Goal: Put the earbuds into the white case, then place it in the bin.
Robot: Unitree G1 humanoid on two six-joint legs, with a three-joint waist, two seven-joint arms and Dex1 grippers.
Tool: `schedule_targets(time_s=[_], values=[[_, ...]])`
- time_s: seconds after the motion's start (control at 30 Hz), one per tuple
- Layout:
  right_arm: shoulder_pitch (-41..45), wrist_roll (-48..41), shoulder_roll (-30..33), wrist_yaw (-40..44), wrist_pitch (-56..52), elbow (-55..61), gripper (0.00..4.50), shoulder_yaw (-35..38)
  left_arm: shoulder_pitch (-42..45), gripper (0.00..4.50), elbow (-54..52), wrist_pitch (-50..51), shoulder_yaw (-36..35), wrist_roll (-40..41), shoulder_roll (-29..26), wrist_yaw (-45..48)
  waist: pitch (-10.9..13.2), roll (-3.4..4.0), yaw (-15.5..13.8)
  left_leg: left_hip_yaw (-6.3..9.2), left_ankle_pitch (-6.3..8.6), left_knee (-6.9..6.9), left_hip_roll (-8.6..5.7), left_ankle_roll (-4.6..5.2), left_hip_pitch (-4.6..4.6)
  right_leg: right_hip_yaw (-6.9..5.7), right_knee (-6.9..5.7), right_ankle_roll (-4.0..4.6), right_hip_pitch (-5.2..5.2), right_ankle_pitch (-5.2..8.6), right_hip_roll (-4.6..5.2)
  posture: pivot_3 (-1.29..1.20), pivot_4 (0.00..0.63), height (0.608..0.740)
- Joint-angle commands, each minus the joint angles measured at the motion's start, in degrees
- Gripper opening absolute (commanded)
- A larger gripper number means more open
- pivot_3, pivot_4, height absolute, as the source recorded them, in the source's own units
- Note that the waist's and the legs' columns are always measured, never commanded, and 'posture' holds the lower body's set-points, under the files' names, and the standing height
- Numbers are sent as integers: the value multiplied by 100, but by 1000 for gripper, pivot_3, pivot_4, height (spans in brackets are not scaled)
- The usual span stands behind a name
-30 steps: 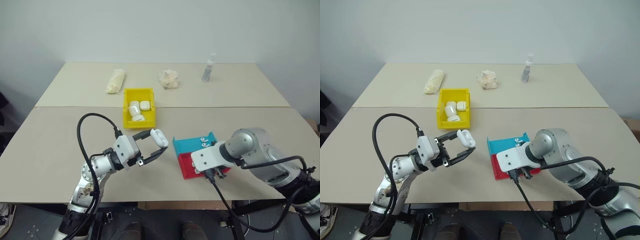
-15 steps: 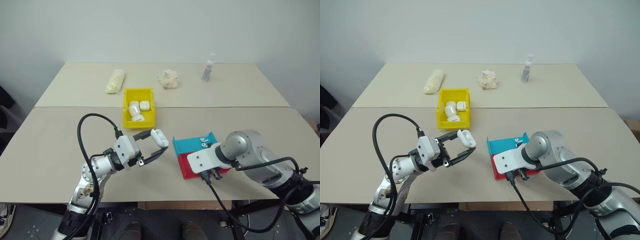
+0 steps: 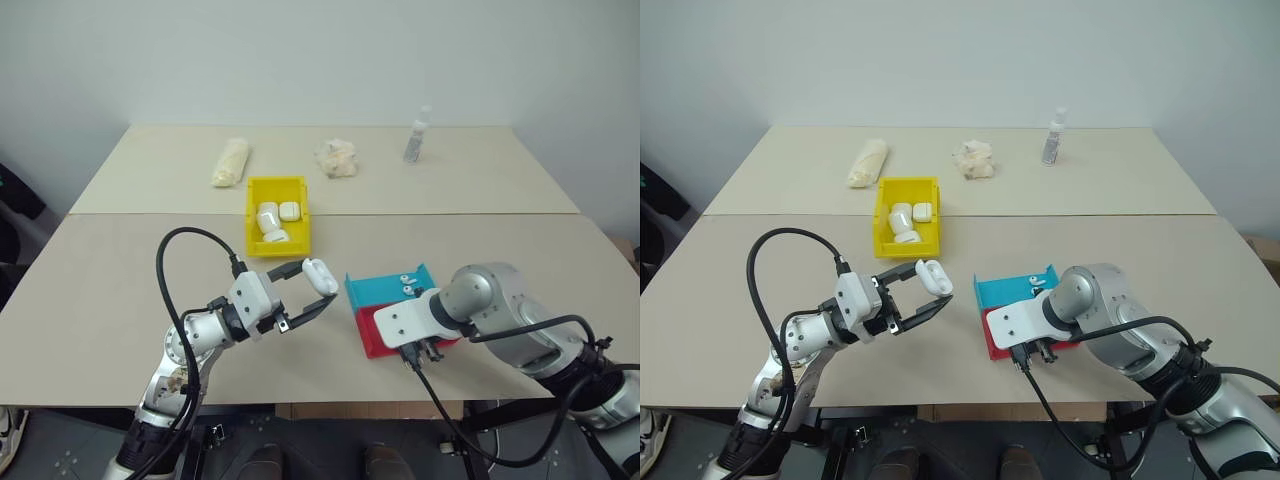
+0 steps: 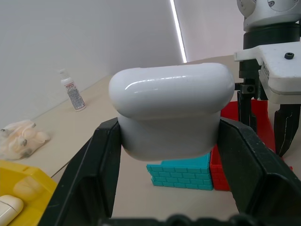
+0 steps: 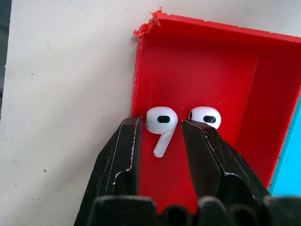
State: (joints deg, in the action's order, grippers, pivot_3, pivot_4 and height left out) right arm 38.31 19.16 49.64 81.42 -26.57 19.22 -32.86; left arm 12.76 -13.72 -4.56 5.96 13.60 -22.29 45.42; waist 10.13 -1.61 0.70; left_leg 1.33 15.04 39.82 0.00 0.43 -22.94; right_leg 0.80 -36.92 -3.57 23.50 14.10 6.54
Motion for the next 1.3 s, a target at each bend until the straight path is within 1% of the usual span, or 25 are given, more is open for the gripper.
schedule_targets(time_s=[0.03,0.13,0.5,0.63,0.73,0.87,0.97,1.0,1.07,1.1,1.17,1.2,1.3], values=[[-14,39,-16,-3,113,44,1769,46,5,2756,-212,-22,-3,24,-18,-66,0,0,0,0,0,0,0,0,0,0,0,0,0,0,0,0,150,740],[-39,58,-5,-14,158,45,1188,40,-13,2756,-238,2,3,22,-31,-78,0,0,0,0,0,0,0,0,0,0,1,0,0,0,0,0,150,740],[-89,44,8,-27,134,119,1188,118,4,2756,-236,4,-7,96,-30,-62,0,0,0,1,0,0,0,0,2,0,2,0,-3,0,0,0,150,740],[-20,-237,-6,-60,-168,334,1188,493,24,2756,-240,-14,-6,185,-41,29,0,0,0,1,0,-1,0,0,2,-1,2,0,-3,0,0,0,150,740],[-19,-461,117,-21,-389,537,1188,786,70,2756,-217,-18,-12,234,-43,92,0,0,-3,2,0,-1,0,0,1,-1,3,0,-3,0,0,0,150,740],[-3,-1088,298,47,-921,933,1188,1533,193,2756,-231,63,-31,437,-27,174,0,0,-6,3,0,-1,0,0,-1,-2,5,0,-3,0,1,0,150,740],[275,-1859,312,1,-1404,1019,1188,2494,311,2756,-340,193,-7,770,34,314,0,0,-8,3,1,-1,0,1,0,-2,7,0,-6,0,1,0,150,740],[420,-2169,235,-50,-1564,971,1188,2812,347,2756,-379,233,4,908,53,390,0,0,-7,3,1,-1,0,1,-1,-2,6,0,-6,0,1,0,150,740],[657,-2635,127,-175,-1822,861,1188,3214,404,2756,-434,313,18,1101,78,489,0,0,-5,4,1,-2,0,1,1,-2,6,0,-6,0,1,0,150,740],[833,-2990,-6,-257,-1879,721,1188,3612,479,2756,-465,387,61,1245,99,590,0,0,1,4,1,-4,2,2,4,-3,7,0,-9,0,0,0,150,740],[1043,-3526,-190,-423,-1884,544,1188,4163,600,2756,-489,518,111,1450,103,759,0,0,-2,4,1,-5,3,2,4,-2,8,0,-10,0,-1,0,150,740],[1123,-3873,-394,-585,-1884,497,1188,4523,702,2756,-440,511,163,1525,134,898,0,0,-3,3,1,-5,2,2,4,-2,9,0,-10,0,0,0,150,740],[1174,-4681,-898,-1032,-1776,503,1188,5138,923,2756,-349,568,250,1660,177,1146,0,-1,-5,4,2,-5,1,3,4,-5,12,0,-16,-1,1,0,150,740]])
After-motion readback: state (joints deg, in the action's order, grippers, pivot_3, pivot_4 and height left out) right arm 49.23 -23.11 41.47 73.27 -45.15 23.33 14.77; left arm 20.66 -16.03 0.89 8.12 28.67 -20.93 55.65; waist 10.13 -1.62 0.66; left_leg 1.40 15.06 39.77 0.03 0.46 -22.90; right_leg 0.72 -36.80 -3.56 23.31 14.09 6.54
